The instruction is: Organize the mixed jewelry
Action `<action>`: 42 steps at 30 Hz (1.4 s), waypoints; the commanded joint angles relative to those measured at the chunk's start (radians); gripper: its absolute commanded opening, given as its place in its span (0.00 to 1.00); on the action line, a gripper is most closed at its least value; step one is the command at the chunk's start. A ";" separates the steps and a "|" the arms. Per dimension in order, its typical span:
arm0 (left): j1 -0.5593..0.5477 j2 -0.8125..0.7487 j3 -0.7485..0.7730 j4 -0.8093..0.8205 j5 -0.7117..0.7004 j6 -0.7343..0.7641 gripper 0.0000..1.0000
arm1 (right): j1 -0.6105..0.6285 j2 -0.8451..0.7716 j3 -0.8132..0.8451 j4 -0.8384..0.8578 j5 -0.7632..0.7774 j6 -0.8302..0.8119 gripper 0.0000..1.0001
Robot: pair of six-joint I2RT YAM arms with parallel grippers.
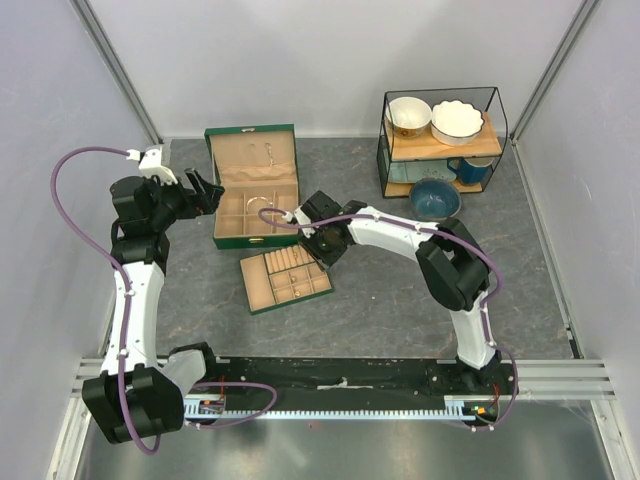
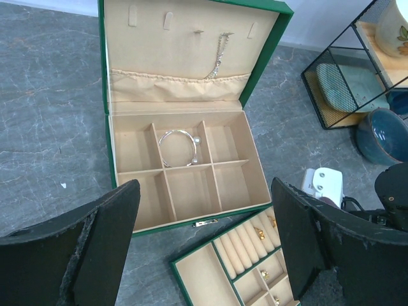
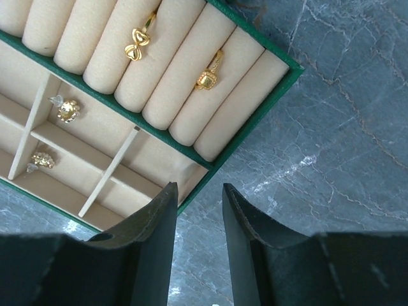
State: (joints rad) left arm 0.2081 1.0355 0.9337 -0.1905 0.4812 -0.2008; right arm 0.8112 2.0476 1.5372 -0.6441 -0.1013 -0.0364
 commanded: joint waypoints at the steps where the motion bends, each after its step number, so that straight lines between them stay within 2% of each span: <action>1: 0.007 -0.015 0.008 0.020 0.022 0.015 0.91 | -0.004 0.032 0.000 0.026 -0.015 0.029 0.41; 12: 0.008 -0.020 0.002 0.019 0.020 0.017 0.91 | -0.006 0.108 0.028 0.054 -0.005 0.139 0.32; 15: 0.007 -0.019 0.001 0.020 0.020 0.017 0.91 | -0.009 0.088 0.008 0.060 0.003 0.177 0.23; 16: 0.008 -0.018 0.001 0.019 0.019 0.017 0.91 | -0.010 0.080 -0.005 0.060 0.000 0.199 0.15; 19: 0.008 -0.015 -0.001 0.022 0.019 0.017 0.91 | -0.014 0.040 -0.031 0.061 -0.020 0.230 0.00; 27: 0.011 -0.011 -0.001 0.023 0.016 0.017 0.91 | -0.037 -0.067 -0.017 0.029 -0.072 0.311 0.00; 35: 0.013 -0.011 -0.001 0.025 0.010 0.015 0.91 | -0.061 -0.099 0.185 -0.063 -0.092 0.365 0.00; 42: 0.016 -0.017 0.004 0.022 0.014 0.014 0.91 | -0.064 -0.061 0.412 -0.123 -0.052 0.386 0.00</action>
State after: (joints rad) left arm 0.2150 1.0351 0.9295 -0.1898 0.4812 -0.2008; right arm 0.7498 2.0319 1.8202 -0.7719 -0.1562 0.3080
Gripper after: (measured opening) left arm 0.909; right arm 0.019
